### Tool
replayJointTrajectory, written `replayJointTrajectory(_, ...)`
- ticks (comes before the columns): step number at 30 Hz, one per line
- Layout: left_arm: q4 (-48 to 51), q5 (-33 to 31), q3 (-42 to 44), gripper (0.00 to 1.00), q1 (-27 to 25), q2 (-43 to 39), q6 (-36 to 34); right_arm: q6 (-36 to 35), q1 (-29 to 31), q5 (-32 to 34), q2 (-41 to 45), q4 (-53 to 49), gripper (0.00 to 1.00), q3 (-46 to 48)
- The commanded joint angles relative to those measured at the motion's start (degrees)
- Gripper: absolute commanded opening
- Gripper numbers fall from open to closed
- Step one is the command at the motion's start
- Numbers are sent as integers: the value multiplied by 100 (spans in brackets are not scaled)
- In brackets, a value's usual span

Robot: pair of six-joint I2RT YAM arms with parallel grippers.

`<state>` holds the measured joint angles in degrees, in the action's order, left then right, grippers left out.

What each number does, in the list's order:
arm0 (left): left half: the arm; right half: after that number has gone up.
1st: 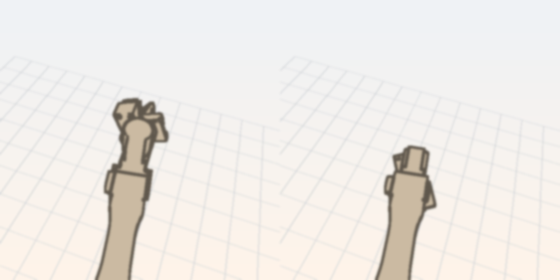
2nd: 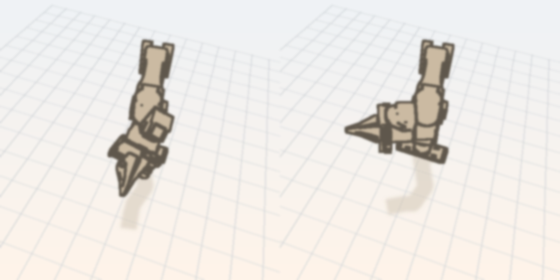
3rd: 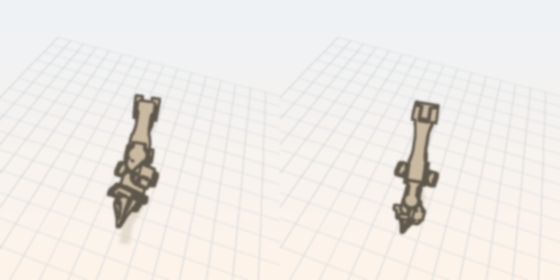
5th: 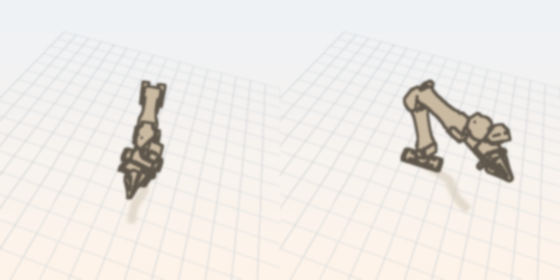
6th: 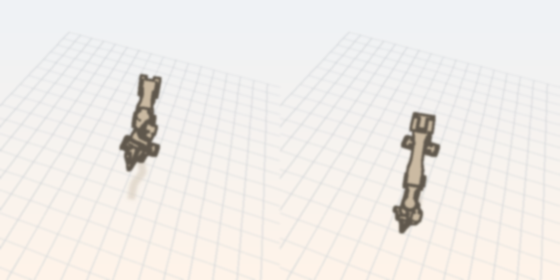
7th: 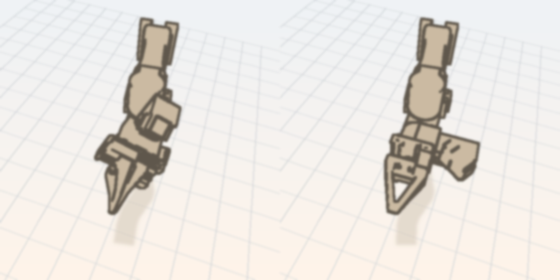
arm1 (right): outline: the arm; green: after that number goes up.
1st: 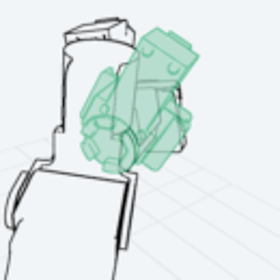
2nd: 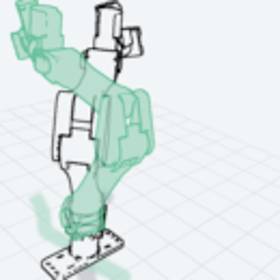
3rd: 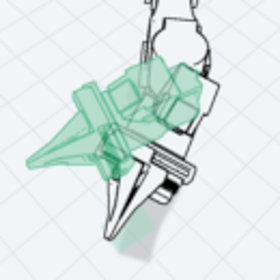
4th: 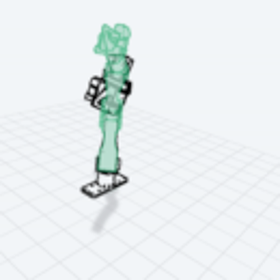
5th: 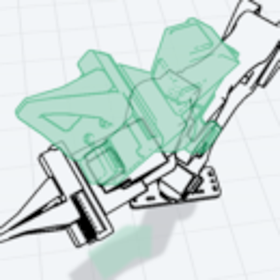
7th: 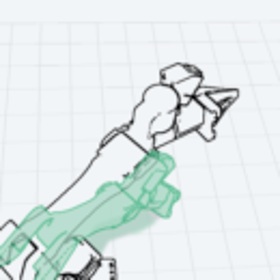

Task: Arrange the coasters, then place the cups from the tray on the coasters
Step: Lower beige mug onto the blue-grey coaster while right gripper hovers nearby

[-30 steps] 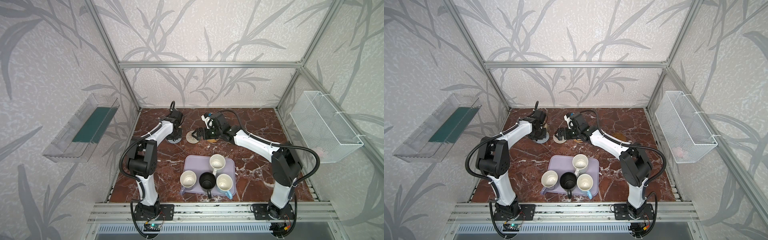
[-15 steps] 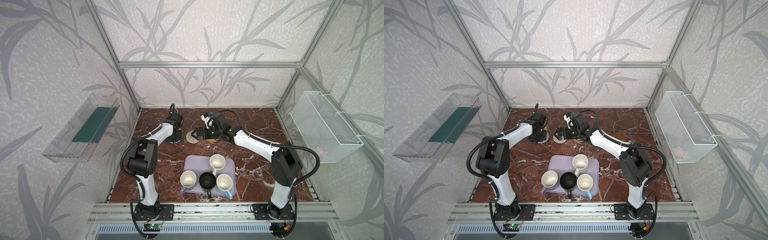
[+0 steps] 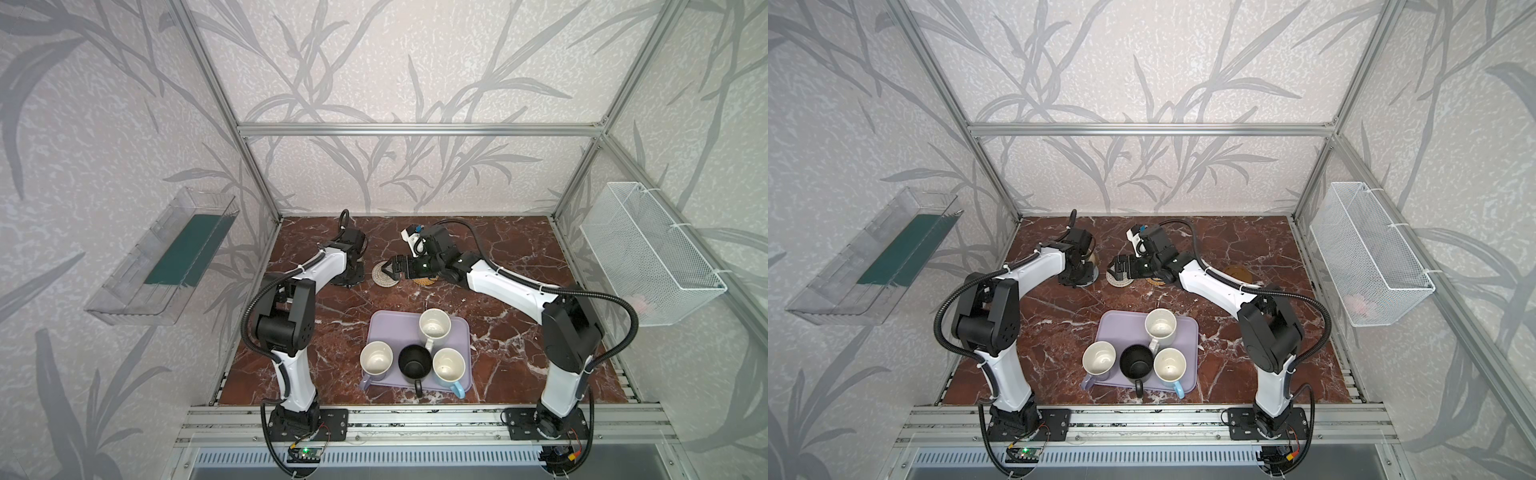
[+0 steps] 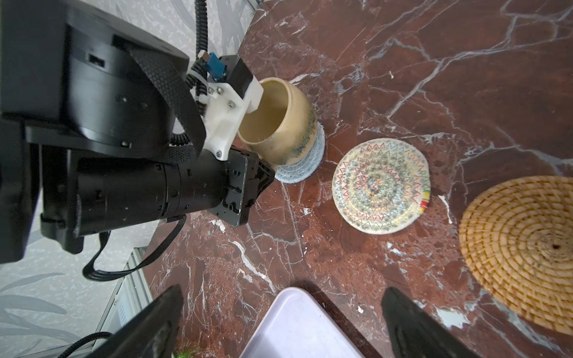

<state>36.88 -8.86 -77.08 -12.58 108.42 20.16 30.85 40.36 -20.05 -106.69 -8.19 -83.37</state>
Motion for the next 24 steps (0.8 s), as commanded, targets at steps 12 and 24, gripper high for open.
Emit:
replayJointTrajectory(12, -170, -187, -37, 0, 33, -478, -15, 66, 60, -60, -54, 112, 99, 128)
replayJointTrajectory(24, -226, -134, 391, 0, 36, -868, 58, 0, 181, -16, -145, 11, 99, -25)
